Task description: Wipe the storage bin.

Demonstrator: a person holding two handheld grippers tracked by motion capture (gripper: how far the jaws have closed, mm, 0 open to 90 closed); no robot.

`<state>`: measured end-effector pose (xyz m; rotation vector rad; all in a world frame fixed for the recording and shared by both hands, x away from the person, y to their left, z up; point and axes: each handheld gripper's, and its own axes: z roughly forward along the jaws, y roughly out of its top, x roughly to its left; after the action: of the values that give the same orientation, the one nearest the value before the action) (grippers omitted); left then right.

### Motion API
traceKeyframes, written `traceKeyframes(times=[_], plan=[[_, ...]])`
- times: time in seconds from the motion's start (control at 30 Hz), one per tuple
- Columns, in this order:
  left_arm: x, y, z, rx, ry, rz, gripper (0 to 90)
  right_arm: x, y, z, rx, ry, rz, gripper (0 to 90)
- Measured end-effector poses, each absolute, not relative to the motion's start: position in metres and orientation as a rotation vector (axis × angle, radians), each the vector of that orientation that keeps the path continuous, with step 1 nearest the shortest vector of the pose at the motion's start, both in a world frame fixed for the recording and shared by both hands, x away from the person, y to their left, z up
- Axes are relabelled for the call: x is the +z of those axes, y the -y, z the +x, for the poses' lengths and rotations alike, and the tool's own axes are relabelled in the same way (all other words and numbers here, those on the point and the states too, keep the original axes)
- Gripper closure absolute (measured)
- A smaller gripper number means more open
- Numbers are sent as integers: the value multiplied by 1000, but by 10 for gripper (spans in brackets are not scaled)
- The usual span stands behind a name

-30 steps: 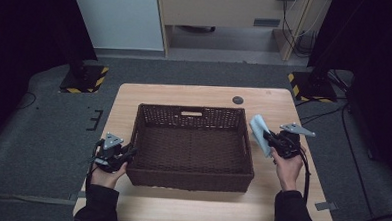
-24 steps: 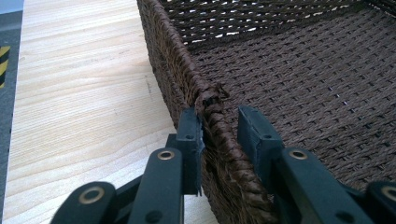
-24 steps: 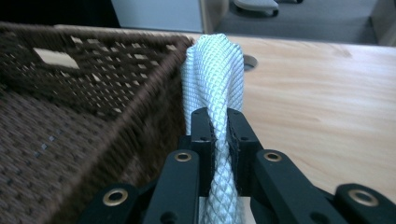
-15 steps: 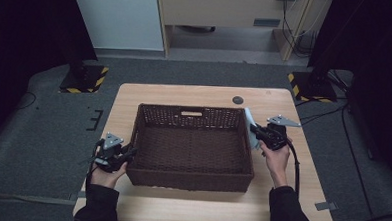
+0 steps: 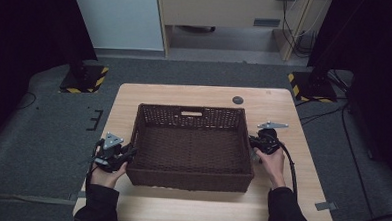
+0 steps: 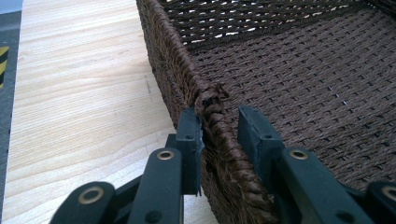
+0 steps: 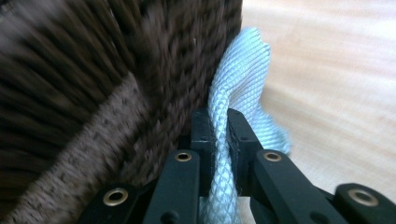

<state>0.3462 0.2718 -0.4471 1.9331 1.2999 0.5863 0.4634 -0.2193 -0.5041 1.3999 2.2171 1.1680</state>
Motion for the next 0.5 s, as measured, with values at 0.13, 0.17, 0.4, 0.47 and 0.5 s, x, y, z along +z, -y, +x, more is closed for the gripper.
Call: traceKeyframes(times=[0.13, 0.17, 0.4, 0.47, 0.5], plan=[[-447, -272, 346, 586, -1300, 1932, 695, -477, 232, 454, 1385, -2025, 1293, 839], [-447, -272, 346, 586, -1301, 1932, 695, -477, 232, 454, 1385, -2025, 1293, 839], [-447, -272, 346, 582, -1303, 1926, 695, -463, 234, 449, 1454, -1990, 1204, 839], [-448, -272, 346, 580, -1307, 1920, 697, -472, 233, 452, 1369, -2058, 1230, 839], [-448, -272, 346, 580, -1307, 1920, 698, -472, 233, 452, 1369, -2058, 1230, 839]])
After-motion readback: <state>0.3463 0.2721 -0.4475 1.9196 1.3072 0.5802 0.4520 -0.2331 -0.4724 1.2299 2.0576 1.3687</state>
